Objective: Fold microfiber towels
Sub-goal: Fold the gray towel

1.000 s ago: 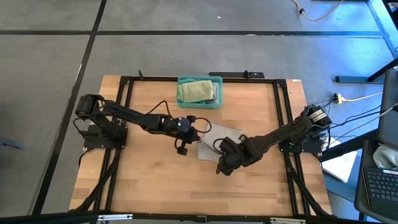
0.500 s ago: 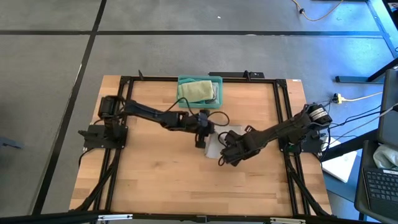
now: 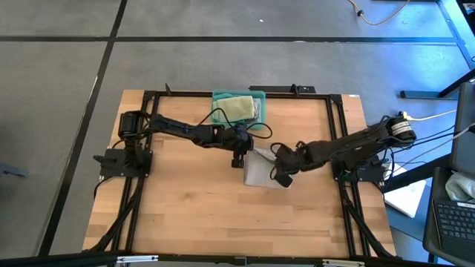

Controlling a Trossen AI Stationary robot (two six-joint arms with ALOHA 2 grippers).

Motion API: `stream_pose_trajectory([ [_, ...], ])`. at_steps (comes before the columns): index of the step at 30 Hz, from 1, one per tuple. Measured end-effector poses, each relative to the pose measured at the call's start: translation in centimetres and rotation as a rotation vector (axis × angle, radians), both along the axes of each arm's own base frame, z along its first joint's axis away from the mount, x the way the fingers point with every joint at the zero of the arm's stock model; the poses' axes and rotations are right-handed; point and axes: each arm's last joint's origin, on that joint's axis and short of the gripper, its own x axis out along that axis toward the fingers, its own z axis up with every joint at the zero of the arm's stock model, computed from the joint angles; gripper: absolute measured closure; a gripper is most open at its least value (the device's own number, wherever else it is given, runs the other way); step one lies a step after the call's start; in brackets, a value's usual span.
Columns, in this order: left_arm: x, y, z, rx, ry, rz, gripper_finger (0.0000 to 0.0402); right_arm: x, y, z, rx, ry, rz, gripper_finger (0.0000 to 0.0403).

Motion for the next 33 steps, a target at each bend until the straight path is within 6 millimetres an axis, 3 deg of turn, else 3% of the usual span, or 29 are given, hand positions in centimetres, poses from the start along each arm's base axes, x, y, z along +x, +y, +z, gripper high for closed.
stream_pose_trajectory([
  [10, 0.1, 0.3, -1.6, -0.005, 0.055, 0.013, 0.0401, -0.7, -3.1, -2.8, 0.089, -0.004, 0.034, 0.0388],
  [22, 0.1, 0.4, -2.9, -0.018, 0.102, 0.046, 0.0401, -0.7, -5.6, -3.9, 0.092, -0.036, 0.058, 0.0379],
  [27, 0.0, 0.6, -3.0, -0.017, 0.12, 0.048, 0.0399, -0.7, -6.2, -4.2, 0.096, -0.054, 0.045, 0.0336],
  [33, -0.4, 0.5, -3.4, -0.026, 0.177, 0.046, 0.036, -0.8, -6.5, -4.2, 0.097, -0.053, 0.026, 0.0253],
])
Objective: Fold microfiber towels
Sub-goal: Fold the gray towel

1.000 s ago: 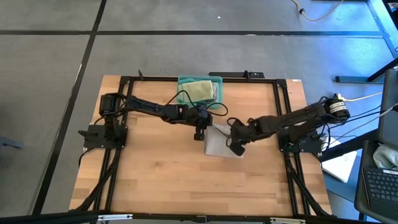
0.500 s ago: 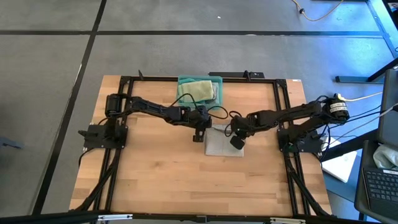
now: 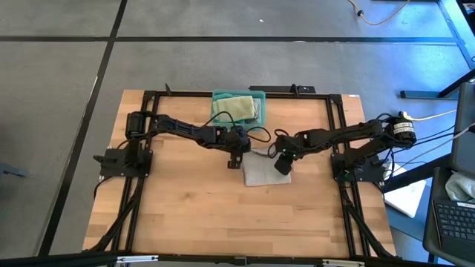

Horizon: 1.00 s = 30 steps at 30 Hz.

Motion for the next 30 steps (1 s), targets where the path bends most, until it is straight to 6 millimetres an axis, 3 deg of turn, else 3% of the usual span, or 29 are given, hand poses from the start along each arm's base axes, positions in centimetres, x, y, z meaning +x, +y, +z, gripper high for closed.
stream_pose_trajectory([
  [8, -0.1, 0.4, 0.0, 0.073, 0.012, 0.096, 0.0327, -0.5, -0.2, -0.2, 0.015, 0.048, -0.057, 0.0184],
  [15, -0.8, 0.4, 0.0, 0.05, 0.066, 0.118, 0.0325, -1.2, -0.1, -0.2, 0.046, 0.112, -0.056, 0.0185],
  [21, -1.8, -0.1, 2.8, -0.059, 0.021, 0.192, 0.0325, -1.1, 0.9, 1.5, 0.272, -0.01, 0.04, 0.0193],
  [25, -1.3, -2.0, 5.0, -0.218, -0.111, 0.034, 0.0326, -1.1, 2.6, 2.8, 0.324, -0.097, 0.199, 0.0194],
  [30, -0.9, -5.9, 5.7, -0.215, -0.15, -0.243, 0.0324, -1.4, 5.0, 3.1, 0.174, -0.116, 0.431, 0.0195],
])
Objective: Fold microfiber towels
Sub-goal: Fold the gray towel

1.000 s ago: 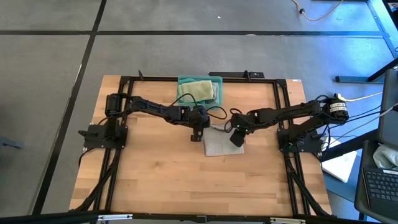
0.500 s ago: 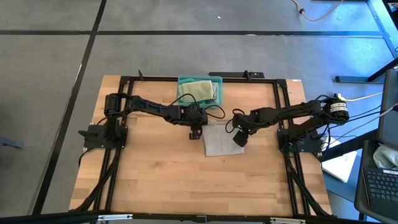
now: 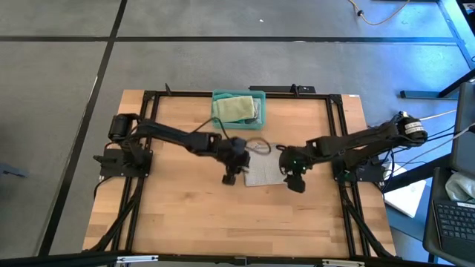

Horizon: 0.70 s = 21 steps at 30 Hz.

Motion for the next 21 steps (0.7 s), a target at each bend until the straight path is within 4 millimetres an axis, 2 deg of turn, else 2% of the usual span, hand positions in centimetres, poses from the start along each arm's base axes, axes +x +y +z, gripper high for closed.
stream_pose_trajectory([
  [2, 0.1, -1.4, -0.3, 0.029, -0.005, -0.067, 0.0317, -0.1, 0.6, -0.1, -0.069, 0.001, 0.0, 0.0195],
  [3, 0.1, -2.0, -0.5, 0.032, 0.001, -0.072, 0.0311, -0.3, 0.6, -0.2, -0.085, 0.029, -0.059, 0.0195],
  [5, 0.0, -2.6, -0.6, -0.029, 0.026, 0.014, 0.0299, -0.8, 0.4, -0.5, -0.066, 0.1, -0.245, 0.0195],
  [7, 0.1, -2.5, -0.5, -0.125, 0.036, 0.129, 0.0284, -1.2, 0.2, -0.7, -0.034, 0.144, -0.338, 0.0194],
  [10, 0.1, -3.2, -0.4, -0.095, 0.019, 0.132, 0.0266, -1.1, 1.7, -0.6, -0.046, 0.092, -0.173, 0.0189],
  [14, 0.3, -5.7, -0.9, 0.116, -0.039, -0.105, 0.0249, -0.9, 3.6, -0.4, -0.202, -0.04, 0.156, 0.0183],
  [18, 0.8, -6.4, -3.0, 0.199, -0.014, -0.138, 0.0232, -0.8, 4.6, -1.1, -0.367, -0.051, 0.244, 0.0183],
  [21, 1.3, -6.6, -4.4, 0.213, -0.005, -0.093, 0.0221, -0.7, 4.8, -2.5, -0.391, -0.022, 0.246, 0.0183],
])
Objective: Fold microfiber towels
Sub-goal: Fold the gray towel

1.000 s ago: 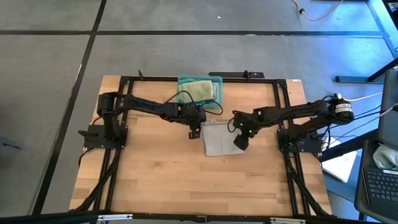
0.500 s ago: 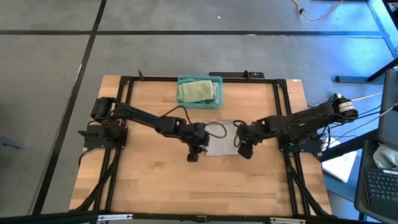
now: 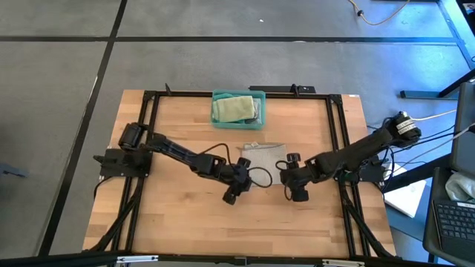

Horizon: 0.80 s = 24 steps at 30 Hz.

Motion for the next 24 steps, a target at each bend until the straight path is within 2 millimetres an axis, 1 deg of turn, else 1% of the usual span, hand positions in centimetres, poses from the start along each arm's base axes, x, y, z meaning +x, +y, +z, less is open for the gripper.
stream_pose_trajectory([
  [2, 0.3, -0.1, -0.6, -0.01, -0.011, 0.013, 0.0217, -0.1, 0.3, -1.0, -0.01, 0.028, 0.011, 0.0183],
  [3, 0.6, -0.1, -0.6, -0.016, -0.043, 0.017, 0.0216, -0.2, 0.4, -1.5, -0.017, 0.043, 0.017, 0.0183],
  [6, 0.8, -0.1, -1.1, 0.015, -0.051, 0.031, 0.0216, -0.1, 0.4, -2.4, -0.044, 0.058, 0.015, 0.0183],
  [10, 0.7, 0.2, -2.3, 0.023, 0.011, 0.057, 0.0215, -0.4, 0.3, -3.5, -0.049, 0.064, 0.009, 0.0183],
  [13, 0.9, 0.4, -3.0, 0.012, 0.033, 0.055, 0.0213, -0.7, 0.2, -4.2, -0.024, 0.048, -0.033, 0.0183],
  [14, 0.7, 0.4, -3.4, 0.018, 0.061, 0.055, 0.0213, -0.8, 0.1, -4.4, -0.018, 0.048, -0.045, 0.0183],
  [16, 0.7, 0.3, -3.6, 0.005, 0.066, 0.067, 0.0215, -1.0, 0.0, -4.6, -0.007, 0.05, -0.066, 0.0186],
  [20, 0.6, 0.3, -4.1, -0.038, 0.096, 0.11, 0.0215, -1.1, 0.0, -4.8, 0.006, 0.049, -0.078, 0.0213],
  [24, 0.6, 0.3, -4.3, -0.055, 0.103, 0.148, 0.022, -1.0, 0.1, -4.8, 0.021, 0.038, -0.074, 0.0265],
])
